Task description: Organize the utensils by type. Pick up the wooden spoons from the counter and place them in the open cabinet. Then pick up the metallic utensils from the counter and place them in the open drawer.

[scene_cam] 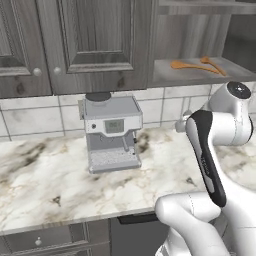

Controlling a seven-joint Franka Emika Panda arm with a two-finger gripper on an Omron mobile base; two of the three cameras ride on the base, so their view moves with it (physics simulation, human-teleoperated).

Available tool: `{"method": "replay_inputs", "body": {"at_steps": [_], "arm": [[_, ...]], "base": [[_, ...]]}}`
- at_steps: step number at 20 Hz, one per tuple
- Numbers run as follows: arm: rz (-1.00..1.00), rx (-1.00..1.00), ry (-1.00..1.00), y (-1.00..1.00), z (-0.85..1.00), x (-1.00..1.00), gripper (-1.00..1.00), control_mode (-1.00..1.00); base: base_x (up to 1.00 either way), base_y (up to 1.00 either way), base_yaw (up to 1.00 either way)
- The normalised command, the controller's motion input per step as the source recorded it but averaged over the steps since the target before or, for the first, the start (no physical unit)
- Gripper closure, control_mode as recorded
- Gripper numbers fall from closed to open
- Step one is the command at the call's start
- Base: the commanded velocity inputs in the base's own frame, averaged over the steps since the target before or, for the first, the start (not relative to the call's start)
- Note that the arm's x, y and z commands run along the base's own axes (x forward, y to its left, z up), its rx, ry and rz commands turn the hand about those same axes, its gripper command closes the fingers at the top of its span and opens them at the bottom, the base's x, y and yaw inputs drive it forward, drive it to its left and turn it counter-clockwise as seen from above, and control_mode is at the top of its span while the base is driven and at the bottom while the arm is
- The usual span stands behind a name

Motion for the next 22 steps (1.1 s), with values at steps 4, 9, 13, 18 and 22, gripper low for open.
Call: {"method": "replay_inputs", "body": {"at_steps": [4, 9, 13, 18, 22], "arm": [[0.0, 0.0, 0.0, 0.0, 0.0, 0.0, 1.0, 1.0], [0.0, 0.0, 0.0, 0.0, 0.0, 0.0, 1.0, 1.0], [0.0, 0.0, 0.0, 0.0, 0.0, 0.0, 1.0, 1.0], [0.0, 0.0, 0.0, 0.0, 0.0, 0.0, 1.0, 1.0], [0.0, 0.0, 0.0, 0.0, 0.0, 0.0, 1.0, 1.0]], "base": [[-0.58, 0.0, -0.25], [-0.43, 0.0, -0.34], [-0.4, -0.22, -0.54], [-0.27, -0.43, -0.73], [-0.19, -0.49, -0.75]]}}
